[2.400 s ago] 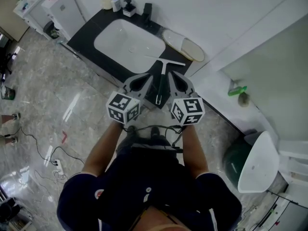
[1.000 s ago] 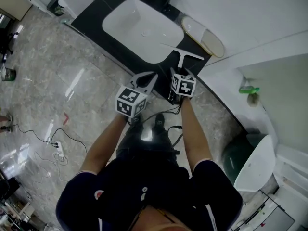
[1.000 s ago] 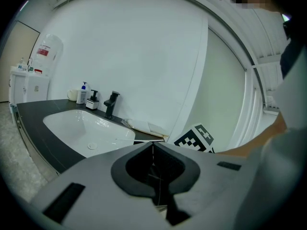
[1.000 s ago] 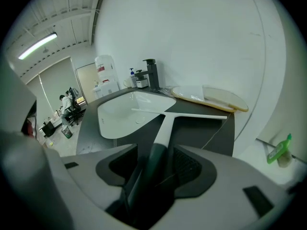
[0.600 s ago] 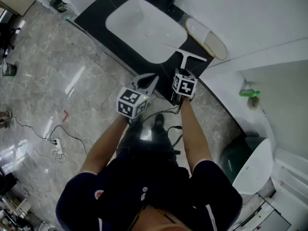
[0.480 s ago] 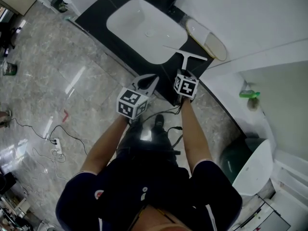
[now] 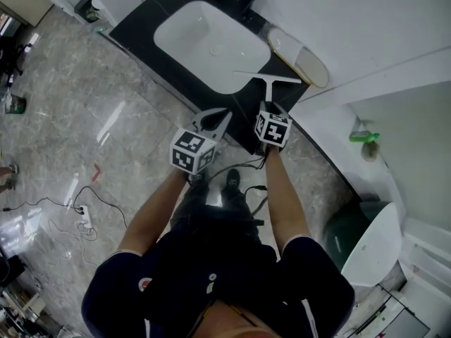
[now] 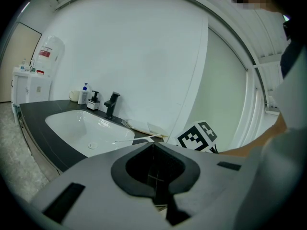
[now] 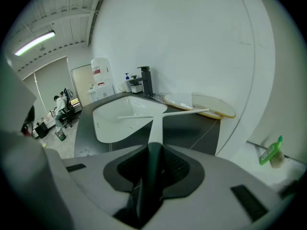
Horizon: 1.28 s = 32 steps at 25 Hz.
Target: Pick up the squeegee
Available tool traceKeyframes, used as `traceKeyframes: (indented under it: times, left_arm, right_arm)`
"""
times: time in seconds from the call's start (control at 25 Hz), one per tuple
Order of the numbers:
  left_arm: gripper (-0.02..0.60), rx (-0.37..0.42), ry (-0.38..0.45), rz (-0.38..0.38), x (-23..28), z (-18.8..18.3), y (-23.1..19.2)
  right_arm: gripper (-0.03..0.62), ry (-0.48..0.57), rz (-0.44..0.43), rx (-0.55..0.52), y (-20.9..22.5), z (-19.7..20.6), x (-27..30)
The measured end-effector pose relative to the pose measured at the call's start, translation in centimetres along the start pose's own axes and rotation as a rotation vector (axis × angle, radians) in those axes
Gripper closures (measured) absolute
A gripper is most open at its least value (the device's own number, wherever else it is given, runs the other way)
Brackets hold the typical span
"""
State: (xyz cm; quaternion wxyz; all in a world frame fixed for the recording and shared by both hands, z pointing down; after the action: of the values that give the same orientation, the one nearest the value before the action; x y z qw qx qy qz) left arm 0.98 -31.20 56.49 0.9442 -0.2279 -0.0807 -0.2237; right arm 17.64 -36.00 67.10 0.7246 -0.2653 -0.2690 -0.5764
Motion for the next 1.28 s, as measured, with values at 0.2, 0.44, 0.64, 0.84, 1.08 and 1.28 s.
traceKeyframes:
  times: [0.2, 0.44, 0.64, 0.84, 1.08, 1.28]
  left_arm:
    - [0.569, 0.032, 0.030, 0.008, 0.1, -1.7, 1.4]
    - [0.569, 0.075, 0.077, 0.025, -0.1, -4.5, 3.8]
    - [0.569, 0.112, 0.122, 0.036, -0.7, -7.1, 5.7]
    - [0.569, 0.142, 0.169, 0.042, -1.8, -9.2, 7.7]
    - [0.569, 0.190, 0.217, 0.046, -3.1, -11.6, 9.6]
    - [0.569, 0.218, 0.239, 0.050, -3.8, -12.8, 11.0]
  right_arm:
    - [0.490, 0.111, -0.046, 0.004, 0.6, -2.6, -3.5]
    - [0.491, 0.269, -0.108, -0.009, 1.3, -6.4, -8.7]
    - [0.490, 0.394, -0.173, 0.007, 1.6, -9.2, -13.3]
    - [0.490, 0.512, -0.248, 0.026, 1.2, -11.0, -18.4]
    - [0.490, 0.622, -0.313, 0.021, 0.8, -12.5, -23.4]
    - [0.490, 0.682, -0.349, 0.026, 0.9, -13.3, -26.4]
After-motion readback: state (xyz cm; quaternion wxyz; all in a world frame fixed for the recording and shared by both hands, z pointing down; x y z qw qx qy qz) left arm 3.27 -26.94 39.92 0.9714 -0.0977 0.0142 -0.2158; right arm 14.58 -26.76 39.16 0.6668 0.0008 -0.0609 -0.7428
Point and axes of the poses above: the fingertips, and each gripper's own axes: x forward along the fingers, y to its right, z out of its underside, the point moved 2 cm from there along -x, backward along the fingers, and after that the axes turned 14 degrees about z, right-handed, at the moved point
